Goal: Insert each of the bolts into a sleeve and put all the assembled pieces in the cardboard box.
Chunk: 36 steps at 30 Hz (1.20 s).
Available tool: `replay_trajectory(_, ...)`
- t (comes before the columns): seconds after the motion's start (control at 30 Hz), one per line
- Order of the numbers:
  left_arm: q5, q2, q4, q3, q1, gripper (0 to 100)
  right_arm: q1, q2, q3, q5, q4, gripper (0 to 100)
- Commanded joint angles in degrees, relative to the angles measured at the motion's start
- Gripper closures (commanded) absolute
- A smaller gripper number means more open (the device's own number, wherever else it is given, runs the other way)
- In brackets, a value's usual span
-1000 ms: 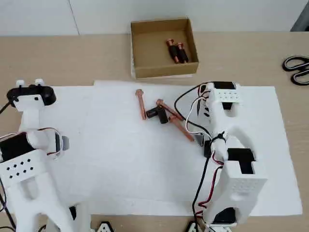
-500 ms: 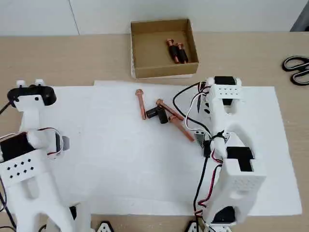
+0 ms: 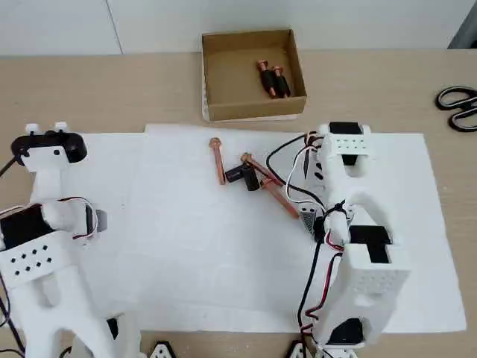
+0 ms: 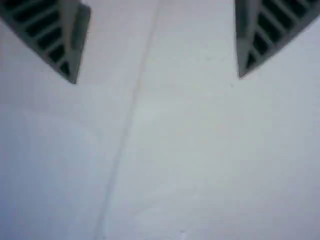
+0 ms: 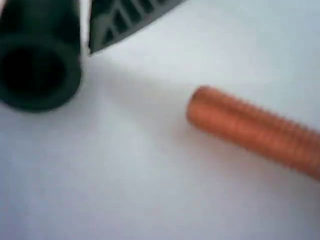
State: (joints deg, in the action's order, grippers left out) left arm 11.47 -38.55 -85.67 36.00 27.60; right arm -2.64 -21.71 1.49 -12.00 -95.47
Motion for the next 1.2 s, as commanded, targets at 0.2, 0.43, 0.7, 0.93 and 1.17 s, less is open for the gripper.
replay_trajectory(0.2,0.4,-0.3,1.1,-0.2,0.0,80,-0.5,0.2,4.2,-0.5,5.8,85.8)
replay_trajectory(0.43,0.4,-0.3,1.9,-0.1,0.0,80,-0.5,-1.4,4.7,-1.6,6.7,85.9)
replay_trajectory(0.7,0.4,-0.3,1.9,-0.2,0.0,80,-0.2,-6.7,4.3,-1.6,8.6,98.4)
replay_trajectory(0.93,0.4,-0.3,1.9,-0.5,0.0,80,0.0,-3.4,-0.4,-1.5,3.0,99.5)
replay_trajectory(1.17,0.4,-0.4,1.9,-0.6,0.0,80,-0.4,8.3,-6.1,-1.1,-2.2,99.5)
